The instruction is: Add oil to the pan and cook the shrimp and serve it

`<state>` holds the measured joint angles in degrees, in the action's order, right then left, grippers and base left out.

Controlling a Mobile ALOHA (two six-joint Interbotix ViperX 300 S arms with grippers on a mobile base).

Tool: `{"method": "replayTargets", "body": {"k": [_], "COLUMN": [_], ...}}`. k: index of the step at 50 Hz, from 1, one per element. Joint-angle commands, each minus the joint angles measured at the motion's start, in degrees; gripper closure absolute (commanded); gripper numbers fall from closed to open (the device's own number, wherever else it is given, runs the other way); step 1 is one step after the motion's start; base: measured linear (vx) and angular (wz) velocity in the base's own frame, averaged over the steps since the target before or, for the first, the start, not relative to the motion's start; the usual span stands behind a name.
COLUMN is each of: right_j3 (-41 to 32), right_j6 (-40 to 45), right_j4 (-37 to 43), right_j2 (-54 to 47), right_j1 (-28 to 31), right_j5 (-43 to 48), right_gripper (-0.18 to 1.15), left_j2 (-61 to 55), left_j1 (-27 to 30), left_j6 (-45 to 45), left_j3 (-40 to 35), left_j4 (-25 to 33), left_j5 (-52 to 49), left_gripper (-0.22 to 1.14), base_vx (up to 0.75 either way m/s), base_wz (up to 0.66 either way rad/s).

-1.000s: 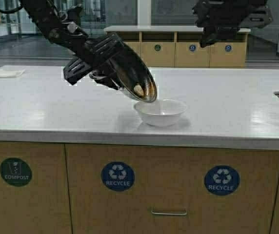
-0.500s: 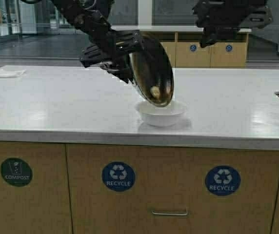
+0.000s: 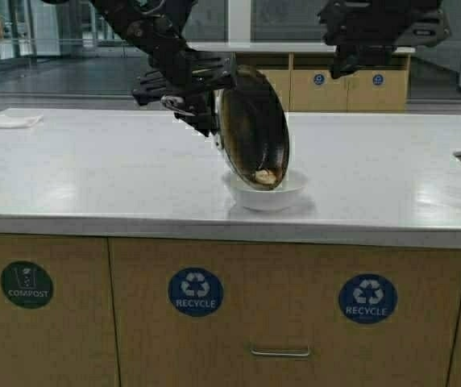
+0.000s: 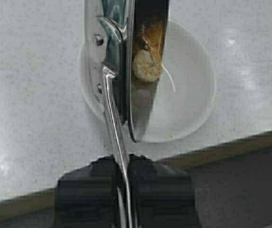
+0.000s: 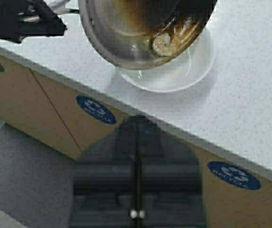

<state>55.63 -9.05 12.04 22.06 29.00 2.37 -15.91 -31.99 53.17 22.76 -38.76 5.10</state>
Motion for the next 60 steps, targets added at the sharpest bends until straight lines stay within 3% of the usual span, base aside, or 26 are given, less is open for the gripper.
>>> {"method": "replayTargets", "body": {"k": [1,37,60], "right_j3": [-0.7,-0.8,-0.8], "right_j6": [0.0,0.0,0.1], "right_j4": [0.1,0.1,0.1], "right_j2": [0.4,0.4,0.4], "right_j1": [0.1,0.1,0.1], "right_j5": [0.7,0.7,0.7], "right_gripper": [0.91,0.91,0.91], "left_j2": [1.2,1.5,2.0], "left_j1": [-0.4,-2.7,-3.3], "left_j6": [-3.1,-15.9,-17.7], "left_j3": [-4.0,-7.0,-7.3], "left_j4": [-0.1,-0.4,-1.8], "left_j5": [-0.4,-4.0,-5.6], "left_gripper": [0.88,0.87,0.87], "base_vx": [0.0,0.0,0.0], "base_wz": [0.0,0.0,0.0]}}
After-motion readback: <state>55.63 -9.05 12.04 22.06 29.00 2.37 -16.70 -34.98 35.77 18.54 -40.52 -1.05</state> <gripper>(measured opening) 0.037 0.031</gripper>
